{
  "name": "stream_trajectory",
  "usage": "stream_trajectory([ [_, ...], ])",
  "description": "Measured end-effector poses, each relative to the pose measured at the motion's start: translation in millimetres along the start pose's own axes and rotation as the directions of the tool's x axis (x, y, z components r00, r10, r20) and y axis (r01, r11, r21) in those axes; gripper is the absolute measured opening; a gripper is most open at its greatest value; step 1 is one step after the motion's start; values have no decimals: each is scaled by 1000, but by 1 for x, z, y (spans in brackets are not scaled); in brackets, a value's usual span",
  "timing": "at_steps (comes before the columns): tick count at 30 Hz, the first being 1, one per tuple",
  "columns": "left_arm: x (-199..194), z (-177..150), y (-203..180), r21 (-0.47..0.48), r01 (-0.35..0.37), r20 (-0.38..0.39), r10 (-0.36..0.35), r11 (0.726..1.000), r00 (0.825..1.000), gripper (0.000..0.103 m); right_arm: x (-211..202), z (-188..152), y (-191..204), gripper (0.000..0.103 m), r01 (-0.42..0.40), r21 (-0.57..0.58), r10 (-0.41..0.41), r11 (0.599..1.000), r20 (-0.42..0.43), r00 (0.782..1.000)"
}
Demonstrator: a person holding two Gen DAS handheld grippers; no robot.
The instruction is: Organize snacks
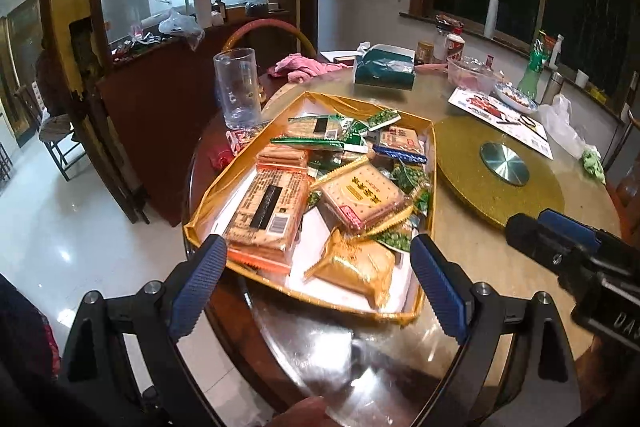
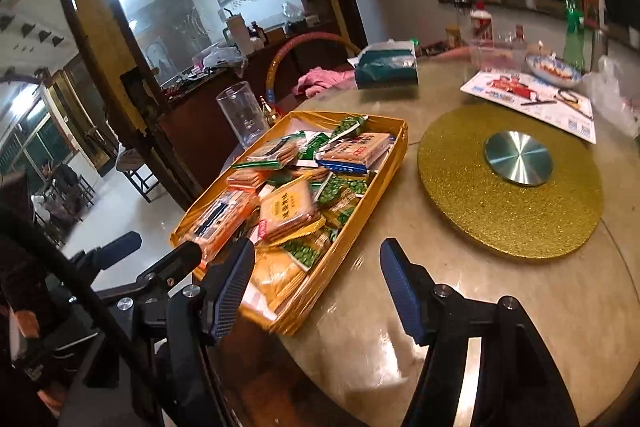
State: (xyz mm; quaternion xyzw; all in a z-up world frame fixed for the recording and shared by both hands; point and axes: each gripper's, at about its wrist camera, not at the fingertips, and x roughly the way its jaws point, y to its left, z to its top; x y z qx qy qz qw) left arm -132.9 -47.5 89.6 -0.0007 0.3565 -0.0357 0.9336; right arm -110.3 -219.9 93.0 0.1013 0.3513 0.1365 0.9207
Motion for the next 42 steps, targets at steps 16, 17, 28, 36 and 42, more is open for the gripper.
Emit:
stream_trajectory([
  [16,-10,-11,12,-1,-42,-3,42,999,999,93,7,-11,15,66,-46,38,47,998,-25,999],
  [17,-9,-10,12,-2,-42,-7,42,999,999,93,9,-11,15,66,-45,40,47,998,-29,998],
  [28,-1,-8,21,-6,-53,-23,52,999,998,93,18,-10,24,66,-46,35,48,998,-36,998],
  [36,6,-10,27,0,-62,-42,62,998,997,93,31,-10,29,66,-51,31,53,998,-58,997],
  [42,13,-10,32,-2,-68,-56,68,998,996,93,36,-10,34,66,-43,15,44,999,-67,997],
])
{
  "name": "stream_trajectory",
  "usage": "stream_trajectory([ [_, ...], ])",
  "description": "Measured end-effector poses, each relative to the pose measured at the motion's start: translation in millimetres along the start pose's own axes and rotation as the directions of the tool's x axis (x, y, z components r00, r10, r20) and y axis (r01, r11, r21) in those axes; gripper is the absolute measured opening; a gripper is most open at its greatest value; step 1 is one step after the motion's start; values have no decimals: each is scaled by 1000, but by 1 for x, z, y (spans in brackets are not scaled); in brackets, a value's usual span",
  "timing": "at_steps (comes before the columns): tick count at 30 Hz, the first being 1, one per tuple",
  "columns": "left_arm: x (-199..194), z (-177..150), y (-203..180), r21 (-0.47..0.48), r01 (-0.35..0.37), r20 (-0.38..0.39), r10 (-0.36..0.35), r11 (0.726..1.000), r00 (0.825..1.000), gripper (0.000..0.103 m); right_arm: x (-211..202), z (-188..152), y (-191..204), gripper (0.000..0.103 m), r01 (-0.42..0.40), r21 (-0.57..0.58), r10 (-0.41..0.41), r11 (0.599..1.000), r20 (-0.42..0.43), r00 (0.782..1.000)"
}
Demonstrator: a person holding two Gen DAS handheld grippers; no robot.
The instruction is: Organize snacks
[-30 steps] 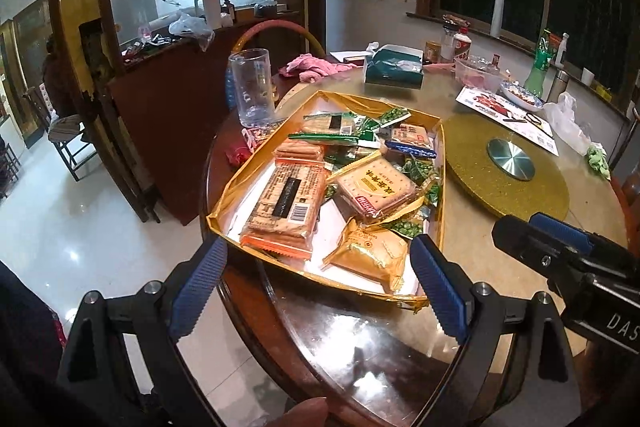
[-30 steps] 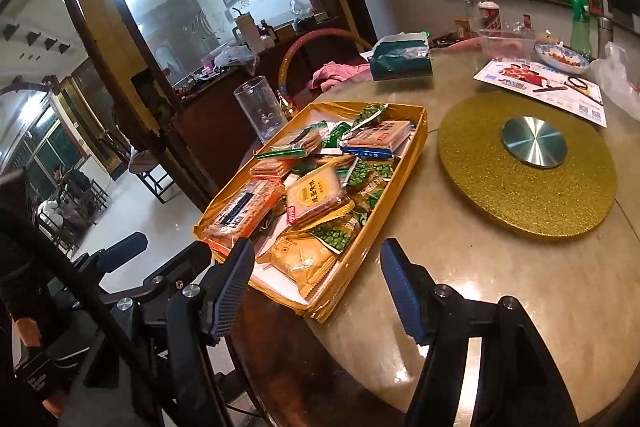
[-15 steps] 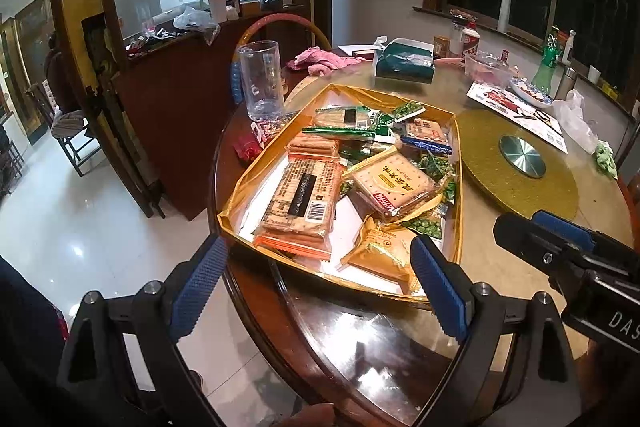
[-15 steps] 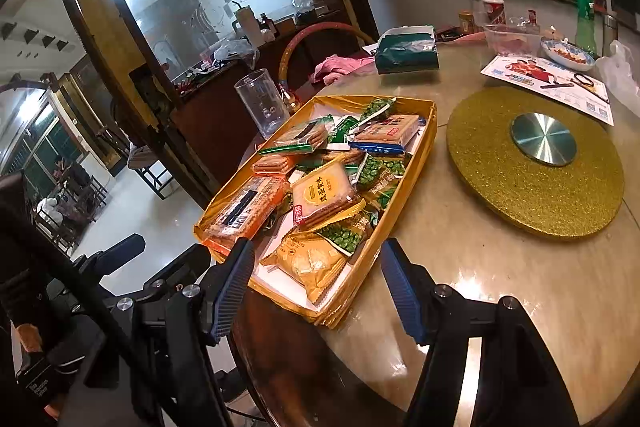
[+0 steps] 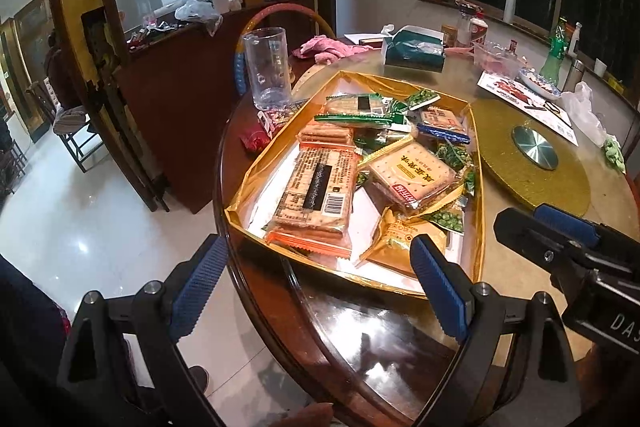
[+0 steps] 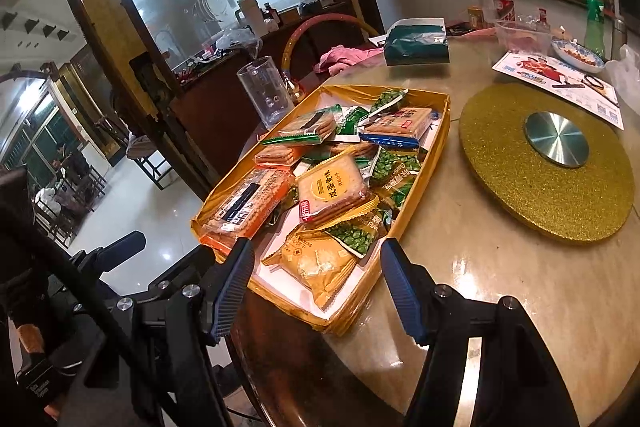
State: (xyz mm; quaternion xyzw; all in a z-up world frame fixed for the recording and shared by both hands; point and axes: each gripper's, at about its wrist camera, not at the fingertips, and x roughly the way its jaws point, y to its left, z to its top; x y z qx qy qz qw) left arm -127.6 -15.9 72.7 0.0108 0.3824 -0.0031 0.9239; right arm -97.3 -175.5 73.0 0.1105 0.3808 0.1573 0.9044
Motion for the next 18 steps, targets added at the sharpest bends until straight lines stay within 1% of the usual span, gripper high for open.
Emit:
stream_trajectory([
  [4,4,0,3,5,9,-11,-9,1000,1000,93,3,1,-2,66,4,9,-3,1000,-6,1000],
  [14,22,3,13,1,-1,-49,1,1000,999,93,17,3,1,66,8,6,-8,1000,-25,1000],
  [18,26,5,18,12,-18,-34,18,1000,999,93,27,5,1,66,2,20,-1,1000,-39,999],
])
